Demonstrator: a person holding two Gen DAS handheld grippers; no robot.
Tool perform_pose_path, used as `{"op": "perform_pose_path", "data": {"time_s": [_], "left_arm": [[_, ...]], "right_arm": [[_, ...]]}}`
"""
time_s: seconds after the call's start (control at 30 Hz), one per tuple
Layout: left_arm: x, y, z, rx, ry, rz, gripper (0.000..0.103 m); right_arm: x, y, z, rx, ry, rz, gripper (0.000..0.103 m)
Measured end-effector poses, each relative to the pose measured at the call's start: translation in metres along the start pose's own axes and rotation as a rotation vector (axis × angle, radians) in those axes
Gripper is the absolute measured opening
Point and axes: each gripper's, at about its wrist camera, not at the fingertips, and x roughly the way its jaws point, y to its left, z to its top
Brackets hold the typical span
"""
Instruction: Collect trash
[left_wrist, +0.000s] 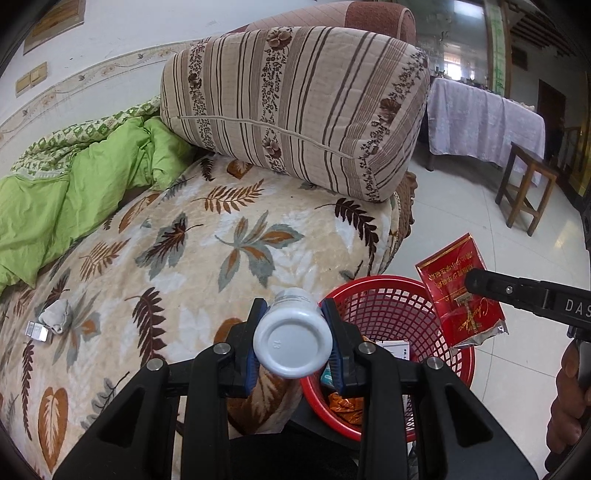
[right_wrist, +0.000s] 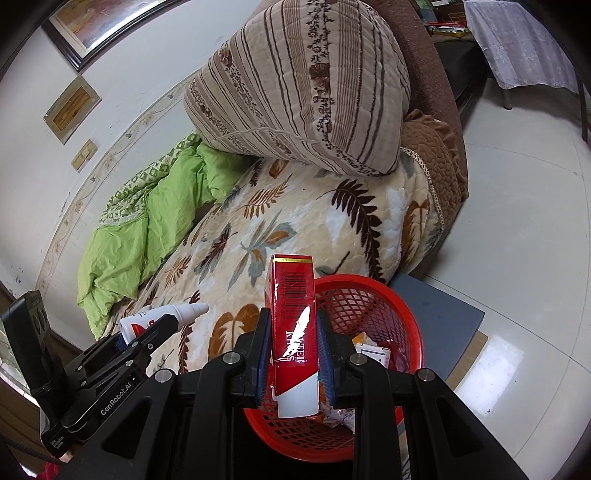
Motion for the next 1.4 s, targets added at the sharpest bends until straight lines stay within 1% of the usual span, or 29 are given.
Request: {"op": "perform_pose_path", "data": {"time_s": [0.13,0.27,0.3,0.33,0.37,0.4,0.43,0.47,0.57,0.6,0.63,0.67,0.7,0.73,0.77,0.8,0.83,0.87,0.9,0.93,0.97,1.0,1.1,1.2,1.3,1.4], "left_arm": [[0.004,-0.004,0.002,0.006,0.004,-0.012,0.029],[0.010,-0.012,0.006,0.024,0.009,-0.053,0.029],[0.012,-0.015,0.006,0.026,0.016,-0.071,0.031],[0.015,-0.017,0.007,0.025,0.024,-0.086,0.042],[0.015,-0.017,0.008,0.017,0.022,-0.088,0.050],[0.015,-0.017,0.008,0.009,0.016,-0.085,0.062],[0.013,-0.016,0.008,0.002,0.010,-0.085,0.064],[0.011,-0.013,0.008,-0.006,0.003,-0.086,0.064],[0.003,-0.004,0.008,-0.036,-0.005,-0.077,0.065],[-0.004,0.003,0.007,-0.052,-0.013,-0.072,0.070],[-0.010,0.008,0.005,-0.062,-0.025,-0.062,0.078],[-0.017,0.014,0.003,-0.073,-0.039,-0.041,0.082],[-0.026,0.023,-0.001,-0.086,-0.055,-0.009,0.085],[-0.033,0.030,-0.005,-0.096,-0.067,0.005,0.087],[-0.042,0.039,-0.011,-0.104,-0.081,0.028,0.088],[-0.048,0.046,-0.014,-0.108,-0.085,0.058,0.091],[-0.053,0.052,-0.018,-0.112,-0.087,0.089,0.095],[-0.061,0.061,-0.025,-0.118,-0.095,0.121,0.096],[-0.066,0.068,-0.031,-0.124,-0.096,0.143,0.098],[-0.070,0.073,-0.037,-0.128,-0.094,0.167,0.099],[-0.074,0.078,-0.042,-0.130,-0.089,0.194,0.100],[-0.079,0.085,-0.050,-0.133,-0.084,0.232,0.100],[-0.089,0.101,-0.067,-0.160,-0.085,0.316,0.101],[-0.097,0.112,-0.078,-0.185,-0.091,0.364,0.103],[-0.101,0.119,-0.080,-0.200,-0.093,0.368,0.103],[-0.105,0.124,-0.080,-0.226,-0.112,0.317,0.103]], "right_arm": [[0.001,-0.003,0.000,0.002,0.000,-0.005,0.024],[0.004,-0.005,0.000,0.007,0.004,-0.022,0.025],[0.005,-0.006,0.000,0.008,0.005,-0.028,0.025],[0.006,-0.007,0.000,0.010,0.007,-0.038,0.025],[0.008,-0.007,0.001,0.013,0.014,-0.041,0.034],[0.008,-0.007,0.001,0.018,0.013,-0.044,0.045],[0.005,-0.007,0.002,0.021,0.002,-0.051,0.050],[0.004,-0.006,0.003,0.018,-0.006,-0.058,0.053],[-0.002,0.002,0.006,-0.021,-0.027,-0.086,0.053],[-0.005,0.007,0.007,-0.037,-0.036,-0.107,0.055],[-0.008,0.012,0.007,-0.050,-0.044,-0.130,0.057],[-0.012,0.019,0.007,-0.069,-0.056,-0.168,0.061],[-0.015,0.028,0.006,-0.095,-0.077,-0.221,0.068],[-0.020,0.040,0.003,-0.130,-0.108,-0.285,0.073],[-0.024,0.052,-0.001,-0.166,-0.144,-0.345,0.080],[-0.026,0.062,-0.004,-0.192,-0.172,-0.385,0.088],[-0.028,0.073,-0.009,-0.214,-0.198,-0.417,0.090],[-0.029,0.083,-0.015,-0.226,-0.224,-0.451,0.093],[-0.030,0.092,-0.021,-0.227,-0.249,-0.490,0.098],[-0.031,0.097,-0.026,-0.220,-0.263,-0.505,0.101],[-0.032,0.102,-0.032,-0.207,-0.277,-0.503,0.102],[-0.032,0.106,-0.036,-0.197,-0.271,-0.494,0.102],[-0.024,0.115,-0.046,-0.201,-0.211,-0.505,0.102],[-0.019,0.123,-0.057,-0.202,-0.181,-0.532,0.102],[-0.020,0.131,-0.069,-0.231,-0.175,-0.549,0.102],[-0.019,0.137,-0.074,-0.272,-0.173,-0.564,0.102]]}}
